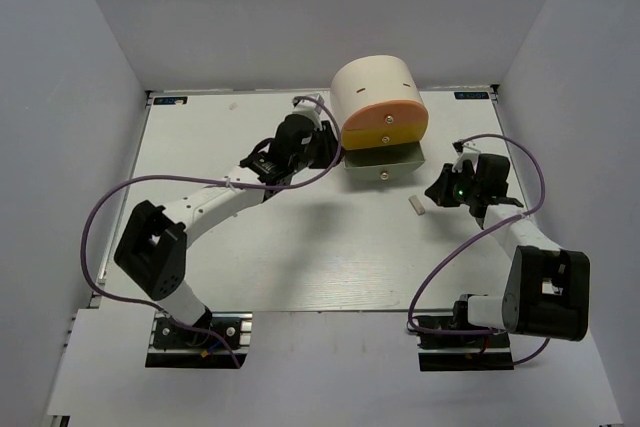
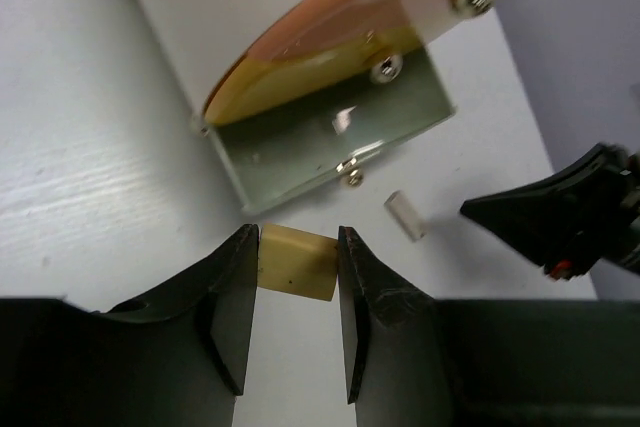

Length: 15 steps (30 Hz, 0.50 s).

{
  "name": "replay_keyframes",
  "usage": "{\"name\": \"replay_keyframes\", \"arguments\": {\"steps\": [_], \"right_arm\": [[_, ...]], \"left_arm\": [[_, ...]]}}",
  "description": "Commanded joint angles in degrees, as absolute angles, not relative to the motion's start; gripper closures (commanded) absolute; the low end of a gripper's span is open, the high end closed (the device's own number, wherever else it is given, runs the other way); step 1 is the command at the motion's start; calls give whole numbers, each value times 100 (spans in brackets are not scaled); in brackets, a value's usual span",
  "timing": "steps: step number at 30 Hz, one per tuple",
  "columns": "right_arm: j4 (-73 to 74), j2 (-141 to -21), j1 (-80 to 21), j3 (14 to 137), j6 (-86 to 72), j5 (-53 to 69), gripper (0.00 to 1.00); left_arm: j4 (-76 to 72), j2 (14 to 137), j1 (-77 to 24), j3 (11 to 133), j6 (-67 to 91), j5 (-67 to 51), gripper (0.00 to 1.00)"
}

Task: Sort the stationery into containers
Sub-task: Pick up the stationery from the center of the board, then place the stationery in the drawer.

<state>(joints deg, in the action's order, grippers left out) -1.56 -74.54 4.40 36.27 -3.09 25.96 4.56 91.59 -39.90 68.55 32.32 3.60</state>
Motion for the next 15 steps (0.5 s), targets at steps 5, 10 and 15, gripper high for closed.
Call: {"name": "replay_keyframes", "arguments": {"steps": [5,10,15], "right_arm": [[-9,-7225,501,3621,369,2918,100],[-9,-7198,527,3595,378,2909,100],[-9,-7181,545,3577,387,3014,100]], "left_arm": [[-527,9782,-4060,7339,3751,176,89],[-738,10072,-4113,7523,3937,308,90],[-931,10318,-4271,7707,3937,377,90]]}}
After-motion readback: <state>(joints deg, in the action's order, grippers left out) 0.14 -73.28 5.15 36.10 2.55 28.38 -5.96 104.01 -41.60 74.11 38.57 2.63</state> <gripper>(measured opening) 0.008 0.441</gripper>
